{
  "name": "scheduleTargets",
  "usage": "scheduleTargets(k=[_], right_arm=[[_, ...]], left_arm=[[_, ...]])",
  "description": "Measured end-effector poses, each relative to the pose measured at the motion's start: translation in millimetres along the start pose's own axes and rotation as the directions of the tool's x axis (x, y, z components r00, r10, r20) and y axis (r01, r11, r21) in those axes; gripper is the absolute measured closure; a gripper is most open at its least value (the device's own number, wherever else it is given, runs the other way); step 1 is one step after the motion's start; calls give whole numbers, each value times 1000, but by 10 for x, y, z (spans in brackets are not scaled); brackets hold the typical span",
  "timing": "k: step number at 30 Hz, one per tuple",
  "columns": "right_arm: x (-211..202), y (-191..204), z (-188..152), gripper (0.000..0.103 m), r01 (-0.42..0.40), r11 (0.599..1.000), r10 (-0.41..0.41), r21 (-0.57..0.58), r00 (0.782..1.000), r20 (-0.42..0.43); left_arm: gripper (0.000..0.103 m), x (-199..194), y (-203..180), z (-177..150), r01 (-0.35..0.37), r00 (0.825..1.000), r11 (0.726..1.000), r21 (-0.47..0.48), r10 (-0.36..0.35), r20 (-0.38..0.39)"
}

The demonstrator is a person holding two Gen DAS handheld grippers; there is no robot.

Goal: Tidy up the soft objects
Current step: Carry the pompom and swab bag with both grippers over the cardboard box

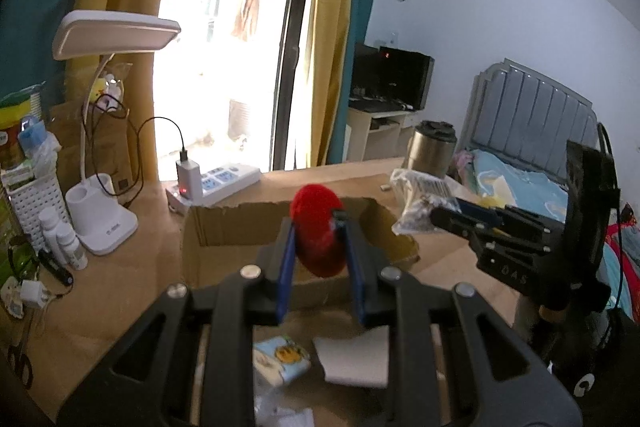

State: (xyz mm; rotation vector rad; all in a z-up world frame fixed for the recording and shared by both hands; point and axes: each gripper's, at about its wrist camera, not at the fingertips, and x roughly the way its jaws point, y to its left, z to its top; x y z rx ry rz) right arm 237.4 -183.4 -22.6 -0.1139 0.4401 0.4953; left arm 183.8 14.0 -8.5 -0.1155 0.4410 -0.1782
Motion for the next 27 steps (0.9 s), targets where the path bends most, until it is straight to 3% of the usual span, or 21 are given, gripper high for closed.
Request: scheduleTargets(k=[13, 27], right_arm=[[278, -61, 73, 74, -16, 1000, 16, -18, 999, -33], [605, -58, 41, 74, -47, 999, 45, -16, 995, -90]], left_arm=[[78, 398, 77, 72, -1, 1000, 1000, -15, 1, -3], [77, 873, 82, -18, -2, 997, 1000, -10, 2, -79]])
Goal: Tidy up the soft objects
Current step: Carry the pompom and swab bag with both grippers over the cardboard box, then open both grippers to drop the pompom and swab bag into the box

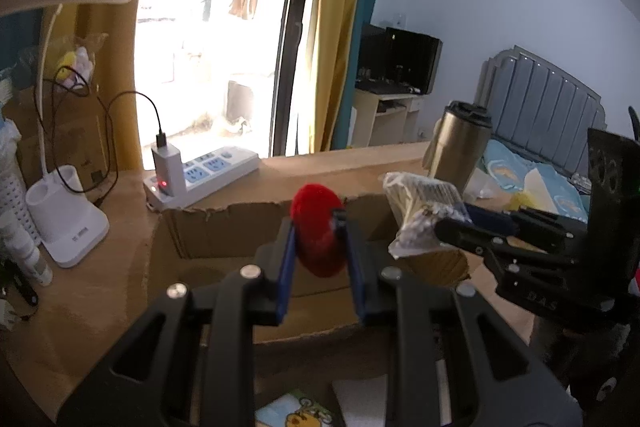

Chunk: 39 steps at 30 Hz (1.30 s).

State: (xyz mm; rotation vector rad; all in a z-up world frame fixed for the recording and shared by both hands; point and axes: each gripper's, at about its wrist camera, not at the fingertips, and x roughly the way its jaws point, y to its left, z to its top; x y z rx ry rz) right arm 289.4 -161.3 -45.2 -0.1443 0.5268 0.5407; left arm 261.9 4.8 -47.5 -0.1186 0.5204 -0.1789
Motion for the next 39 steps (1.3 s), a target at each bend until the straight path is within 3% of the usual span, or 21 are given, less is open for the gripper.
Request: scheduleTargets(k=[16, 19, 21, 22, 23, 39], right_arm=[[171, -50, -79, 74, -27, 1000, 28, 14, 997, -69], [158, -44, -77, 73, -23, 1000, 24, 19, 997, -71], [151, -42, -81, 72, -14, 1000, 15, 23, 997, -74], [141, -42, -81, 72, -10, 1000, 12, 25, 997, -75], [125, -43, -81, 71, -8, 1000, 10, 28, 997, -74], [-272, 207, -70, 57, 6, 1000, -6, 2, 1000, -23]], left_arm=[[73, 340, 27, -78, -7, 992, 999, -47, 1, -130], [70, 291, 37, -61, -2, 992, 999, -53, -5, -122], [60, 254, 36, -51, -1, 993, 999, -52, -5, -115], [47, 218, 31, -45, 5, 994, 999, -54, -11, -105], [43, 189, 36, -39, 11, 995, 998, -58, -17, -97], [42, -454, 43, -33, -3, 1000, 998, -61, 4, 11]])
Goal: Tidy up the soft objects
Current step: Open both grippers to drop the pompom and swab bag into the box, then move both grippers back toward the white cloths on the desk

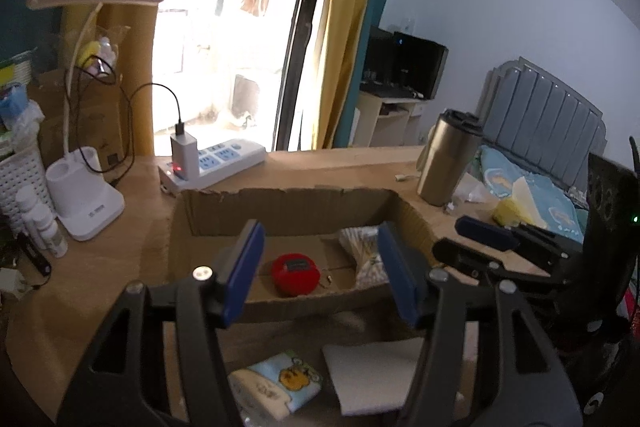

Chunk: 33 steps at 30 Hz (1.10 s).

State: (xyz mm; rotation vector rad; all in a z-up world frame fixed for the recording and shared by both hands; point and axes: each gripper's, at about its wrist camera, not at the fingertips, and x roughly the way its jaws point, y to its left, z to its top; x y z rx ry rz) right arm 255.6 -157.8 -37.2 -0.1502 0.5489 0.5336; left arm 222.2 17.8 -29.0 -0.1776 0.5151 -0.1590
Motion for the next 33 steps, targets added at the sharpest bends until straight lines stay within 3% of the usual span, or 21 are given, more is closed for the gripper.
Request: scheduleTargets(k=[7, 33], right_arm=[[-191, 143, -34, 52, 4, 1000, -4, -12, 1000, 23], [-668, 602, -293, 50, 10, 998, -7, -56, 999, 50]], left_arm=[[42, -263, -12, -42, 1, 999, 1000, 3, -1, 36], [41, -909, -52, -412, 13, 998, 1000, -4, -13, 67]])
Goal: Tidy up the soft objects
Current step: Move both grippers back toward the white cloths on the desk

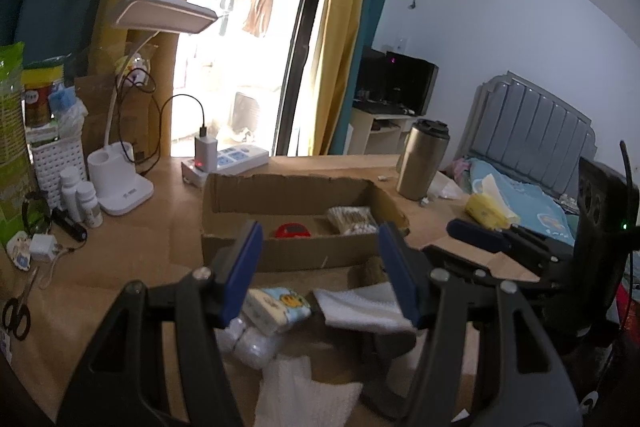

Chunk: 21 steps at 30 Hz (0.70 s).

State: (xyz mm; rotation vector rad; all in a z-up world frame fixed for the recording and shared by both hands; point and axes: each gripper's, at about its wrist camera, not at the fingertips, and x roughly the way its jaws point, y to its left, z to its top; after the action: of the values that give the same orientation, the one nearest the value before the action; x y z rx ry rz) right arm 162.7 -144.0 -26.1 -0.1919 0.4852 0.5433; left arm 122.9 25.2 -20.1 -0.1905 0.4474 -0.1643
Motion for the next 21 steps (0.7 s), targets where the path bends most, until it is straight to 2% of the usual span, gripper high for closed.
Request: scheduleTargets(k=[21], right_arm=[[-133, 237, -472, 49, -15, 1000, 16, 13, 999, -46]], left_arm=[[41, -205, -45, -546, 0, 998, 1000, -12, -1, -68]])
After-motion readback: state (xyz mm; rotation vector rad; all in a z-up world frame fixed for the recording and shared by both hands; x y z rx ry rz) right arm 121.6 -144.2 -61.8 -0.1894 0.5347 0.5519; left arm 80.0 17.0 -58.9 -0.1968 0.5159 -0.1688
